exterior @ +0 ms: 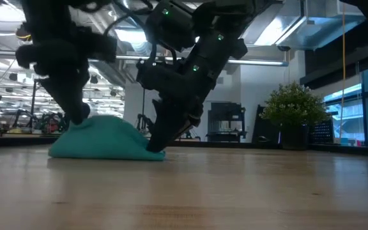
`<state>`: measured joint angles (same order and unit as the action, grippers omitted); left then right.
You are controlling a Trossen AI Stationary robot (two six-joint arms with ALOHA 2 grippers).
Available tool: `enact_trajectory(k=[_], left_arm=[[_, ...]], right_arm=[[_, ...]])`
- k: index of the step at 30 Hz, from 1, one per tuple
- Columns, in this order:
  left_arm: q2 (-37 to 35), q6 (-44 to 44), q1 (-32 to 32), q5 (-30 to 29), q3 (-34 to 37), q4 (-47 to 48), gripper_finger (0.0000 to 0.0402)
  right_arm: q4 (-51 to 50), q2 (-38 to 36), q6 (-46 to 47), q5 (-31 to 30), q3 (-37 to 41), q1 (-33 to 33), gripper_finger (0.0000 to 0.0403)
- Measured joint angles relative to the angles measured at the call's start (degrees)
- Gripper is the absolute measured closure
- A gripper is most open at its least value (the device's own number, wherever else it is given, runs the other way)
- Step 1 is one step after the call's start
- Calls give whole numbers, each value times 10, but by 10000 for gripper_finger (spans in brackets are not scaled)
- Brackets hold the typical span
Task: Roll microfiber towels into tight, uniform cylinder then place into a basket
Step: Roll the blue microfiber cloth
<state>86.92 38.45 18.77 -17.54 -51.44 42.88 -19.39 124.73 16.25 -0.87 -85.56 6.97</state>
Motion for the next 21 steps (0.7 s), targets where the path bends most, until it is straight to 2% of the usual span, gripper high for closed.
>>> enact_trajectory(k=[5,12,17,21], left_arm=[[-1,-7,-23,25,30,-9,401],[-1,-12,-27,45,80,-71,401],[-1,-12,-27,45,89,-82,401],[-1,-15,-27,46,89,-84,401]], right_arm=[[-1,0,0,-1,0,0,399],[1,0,0,-1,0,0,394],[1,0,0,-1,0,0,369],[2,0,0,1,0,0,334]])
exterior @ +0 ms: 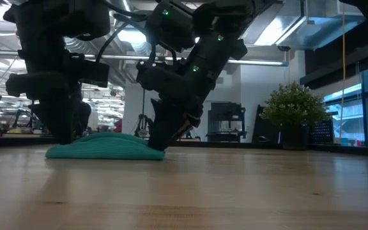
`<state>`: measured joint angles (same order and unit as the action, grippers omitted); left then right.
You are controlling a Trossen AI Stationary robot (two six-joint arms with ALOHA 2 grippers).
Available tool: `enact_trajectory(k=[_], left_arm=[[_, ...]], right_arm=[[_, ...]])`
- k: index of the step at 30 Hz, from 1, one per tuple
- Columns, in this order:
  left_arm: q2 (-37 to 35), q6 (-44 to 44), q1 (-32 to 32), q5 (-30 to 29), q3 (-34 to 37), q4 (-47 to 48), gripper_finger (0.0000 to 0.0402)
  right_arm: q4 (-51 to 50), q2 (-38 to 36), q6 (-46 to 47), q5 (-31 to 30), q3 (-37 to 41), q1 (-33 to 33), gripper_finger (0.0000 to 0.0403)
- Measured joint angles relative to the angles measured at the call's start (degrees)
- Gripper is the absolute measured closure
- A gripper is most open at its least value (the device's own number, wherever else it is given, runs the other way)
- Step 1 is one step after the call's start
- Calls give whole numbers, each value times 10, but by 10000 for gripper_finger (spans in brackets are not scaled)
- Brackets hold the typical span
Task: Roll microfiber towels into tight, uniform cylinder then place into a basket
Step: Roll the blue microfiber cloth
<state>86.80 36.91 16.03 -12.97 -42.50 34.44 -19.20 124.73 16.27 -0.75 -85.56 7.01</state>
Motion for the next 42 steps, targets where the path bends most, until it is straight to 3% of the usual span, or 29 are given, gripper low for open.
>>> enact_trajectory(k=[5,11,15,29,34,37,42], left_arm=[[0,0,0,1,0,-2,401],[0,0,0,2,1,-2,401],[0,-1,0,2,1,-2,401],[1,-11,0,2,1,-7,401],[1,-11,0,2,1,-7,401],[1,-11,0,2,1,-7,401],[1,-11,1,1,1,-7,401]], right_arm=[[-5,0,-1,0,-4,-4,278],[-111,0,-3,4,-59,-16,243],[-157,-10,-32,-17,-90,-10,236],[-157,-32,-108,-44,-102,14,236],[-177,-67,-108,-103,-102,15,236],[-149,-74,-126,-78,-102,15,236],[-72,-61,-171,22,-92,13,236]])
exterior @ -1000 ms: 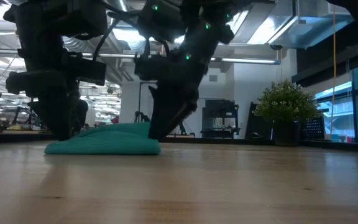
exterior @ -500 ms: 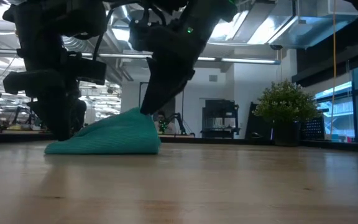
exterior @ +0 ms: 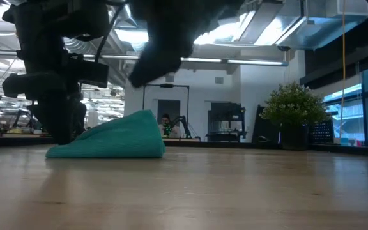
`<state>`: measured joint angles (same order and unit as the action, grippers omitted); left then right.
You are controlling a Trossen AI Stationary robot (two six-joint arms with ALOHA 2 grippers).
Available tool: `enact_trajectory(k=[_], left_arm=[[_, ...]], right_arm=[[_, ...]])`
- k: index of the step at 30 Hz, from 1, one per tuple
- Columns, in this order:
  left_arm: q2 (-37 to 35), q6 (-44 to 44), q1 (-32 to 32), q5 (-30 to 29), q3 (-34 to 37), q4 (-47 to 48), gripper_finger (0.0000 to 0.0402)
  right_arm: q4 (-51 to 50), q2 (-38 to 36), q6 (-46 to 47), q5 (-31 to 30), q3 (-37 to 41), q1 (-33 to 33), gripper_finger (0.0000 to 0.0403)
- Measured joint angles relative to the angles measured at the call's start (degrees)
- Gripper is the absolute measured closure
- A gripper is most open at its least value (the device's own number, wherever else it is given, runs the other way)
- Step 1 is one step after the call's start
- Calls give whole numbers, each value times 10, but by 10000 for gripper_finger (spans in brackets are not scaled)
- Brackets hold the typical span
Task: Roll microfiber towels into tight, uniform cylinder then place into a basket
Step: Roll the blue microfiber cloth
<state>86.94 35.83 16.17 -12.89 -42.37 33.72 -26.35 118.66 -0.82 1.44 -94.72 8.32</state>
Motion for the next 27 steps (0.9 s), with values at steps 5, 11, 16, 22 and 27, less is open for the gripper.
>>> enact_trajectory(k=[5,11,16,22,27], left_arm=[[0,0,2,1,0,-2,401],[0,-4,2,2,0,-2,401],[0,-5,2,4,0,-3,401],[0,-5,2,5,0,-3,401],[0,1,2,5,0,-3,395]], right_arm=[[39,18,-24,13,35,-12,236],[113,23,-29,13,94,-25,236],[148,23,-25,12,136,-33,236],[176,24,-24,12,175,-38,236],[180,23,-23,12,182,-38,236]])
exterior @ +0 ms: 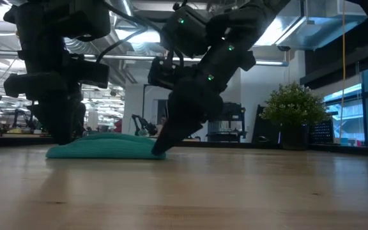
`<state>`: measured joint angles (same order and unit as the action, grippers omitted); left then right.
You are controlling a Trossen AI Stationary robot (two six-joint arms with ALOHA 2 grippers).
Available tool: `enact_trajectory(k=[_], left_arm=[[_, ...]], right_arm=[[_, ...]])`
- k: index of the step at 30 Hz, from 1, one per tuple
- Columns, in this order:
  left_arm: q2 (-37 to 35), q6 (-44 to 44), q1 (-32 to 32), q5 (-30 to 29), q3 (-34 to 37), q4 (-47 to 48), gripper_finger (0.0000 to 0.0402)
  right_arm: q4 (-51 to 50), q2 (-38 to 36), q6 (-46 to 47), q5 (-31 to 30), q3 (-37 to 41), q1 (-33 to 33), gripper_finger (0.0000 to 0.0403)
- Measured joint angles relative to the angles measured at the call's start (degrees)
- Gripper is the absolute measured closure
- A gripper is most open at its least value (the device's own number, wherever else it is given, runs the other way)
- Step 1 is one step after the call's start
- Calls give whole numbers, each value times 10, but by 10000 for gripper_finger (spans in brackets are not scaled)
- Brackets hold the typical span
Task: Roll microfiber towels into tight, uniform cylinder then place into a basket
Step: Roll the blue microfiber cloth
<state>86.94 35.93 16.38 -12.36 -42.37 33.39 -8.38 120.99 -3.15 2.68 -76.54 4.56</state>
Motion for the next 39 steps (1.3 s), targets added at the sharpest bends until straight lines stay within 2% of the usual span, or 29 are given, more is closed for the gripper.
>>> enact_trajectory(k=[12,17,25,34,39], left_arm=[[0,8,0,-1,0,0,323],[-4,-17,-7,-4,-27,58,319],[-7,-35,12,-68,-108,155,319],[-7,-37,54,-64,-79,89,323],[-8,-63,51,-69,-12,-33,323]], right_arm=[[2,0,1,0,0,0,236],[0,0,1,0,0,0,236],[-5,0,15,0,0,0,236],[-9,0,27,0,0,0,236],[-9,0,27,0,0,0,236]])
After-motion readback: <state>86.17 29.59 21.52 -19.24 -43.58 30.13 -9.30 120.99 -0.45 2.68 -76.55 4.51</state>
